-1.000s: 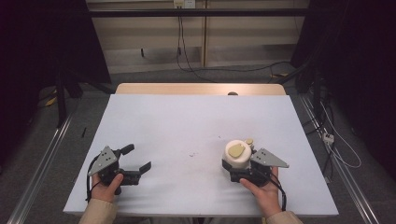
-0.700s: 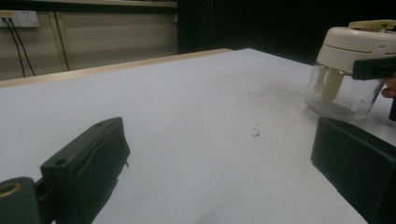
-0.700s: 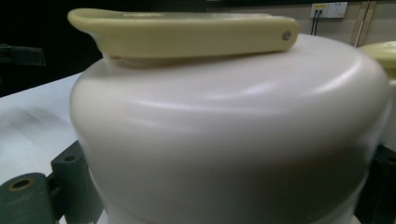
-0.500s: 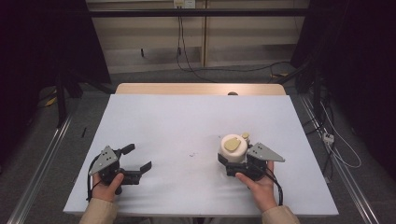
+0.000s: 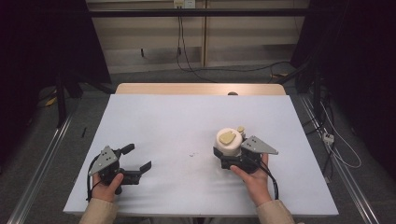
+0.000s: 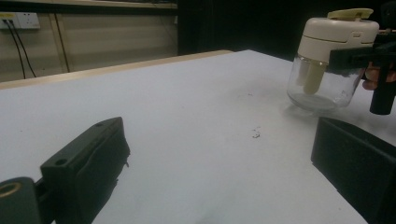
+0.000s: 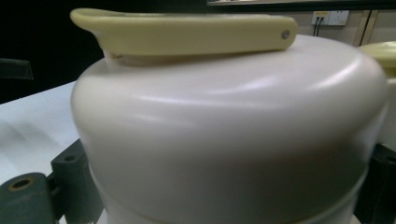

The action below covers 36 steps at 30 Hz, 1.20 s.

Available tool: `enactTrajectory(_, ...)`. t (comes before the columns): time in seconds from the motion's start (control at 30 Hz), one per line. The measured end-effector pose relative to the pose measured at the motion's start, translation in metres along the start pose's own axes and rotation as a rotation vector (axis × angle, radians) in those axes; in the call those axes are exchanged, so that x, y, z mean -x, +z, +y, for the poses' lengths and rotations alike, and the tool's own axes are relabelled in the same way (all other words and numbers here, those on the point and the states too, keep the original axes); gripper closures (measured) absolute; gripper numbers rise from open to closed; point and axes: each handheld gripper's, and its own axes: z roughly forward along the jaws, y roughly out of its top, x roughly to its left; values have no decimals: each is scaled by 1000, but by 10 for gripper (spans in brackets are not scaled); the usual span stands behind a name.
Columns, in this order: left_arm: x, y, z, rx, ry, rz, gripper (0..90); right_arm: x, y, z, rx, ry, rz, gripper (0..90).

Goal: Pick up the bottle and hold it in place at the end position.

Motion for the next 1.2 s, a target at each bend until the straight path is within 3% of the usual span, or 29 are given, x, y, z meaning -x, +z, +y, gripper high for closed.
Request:
enactTrajectory(0.43, 0, -1, 0, 2, 8, -1, 33, -1, 21, 10, -5, -25, 10, 67)
enactTrajectory(1.2, 1, -4, 1, 17, 9, -7, 32, -5, 50, 17, 2, -12, 35, 67)
